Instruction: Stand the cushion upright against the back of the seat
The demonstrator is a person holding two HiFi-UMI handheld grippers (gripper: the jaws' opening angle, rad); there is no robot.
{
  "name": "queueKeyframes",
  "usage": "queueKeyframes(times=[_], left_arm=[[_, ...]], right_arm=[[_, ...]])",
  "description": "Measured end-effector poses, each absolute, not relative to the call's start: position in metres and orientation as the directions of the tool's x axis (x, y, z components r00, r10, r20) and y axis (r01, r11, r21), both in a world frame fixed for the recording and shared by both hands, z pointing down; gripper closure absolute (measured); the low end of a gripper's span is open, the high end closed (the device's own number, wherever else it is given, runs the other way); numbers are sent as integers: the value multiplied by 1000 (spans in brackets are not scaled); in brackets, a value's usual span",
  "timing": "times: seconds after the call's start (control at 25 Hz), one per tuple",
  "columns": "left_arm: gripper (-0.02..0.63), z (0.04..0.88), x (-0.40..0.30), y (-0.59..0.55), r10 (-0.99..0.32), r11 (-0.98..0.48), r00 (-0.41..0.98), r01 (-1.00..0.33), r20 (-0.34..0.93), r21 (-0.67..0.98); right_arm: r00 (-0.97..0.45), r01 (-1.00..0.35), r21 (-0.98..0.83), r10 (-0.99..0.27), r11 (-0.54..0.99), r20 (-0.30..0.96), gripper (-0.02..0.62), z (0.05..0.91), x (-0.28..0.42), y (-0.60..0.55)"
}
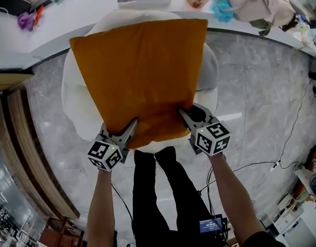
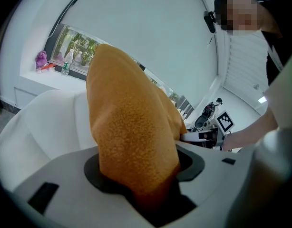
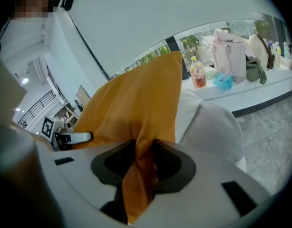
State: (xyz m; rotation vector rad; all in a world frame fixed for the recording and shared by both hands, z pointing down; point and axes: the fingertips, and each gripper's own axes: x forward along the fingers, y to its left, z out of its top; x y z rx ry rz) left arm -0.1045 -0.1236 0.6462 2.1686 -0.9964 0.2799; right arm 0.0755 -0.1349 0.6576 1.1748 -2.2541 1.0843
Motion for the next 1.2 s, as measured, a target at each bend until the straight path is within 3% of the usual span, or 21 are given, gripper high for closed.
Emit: queueKeyframes(times=[0.6, 1.2], left_arm=[[357, 728, -109, -181, -605, -495, 670, -740, 431, 456], [359, 769, -142, -235, -582, -563, 653, -753, 485, 339]], right_arm=[[-548, -833, -438, -616, 340, 565, 457, 738, 71, -190], [-559, -826, -441, -602, 350, 570, 457, 772, 33, -224]])
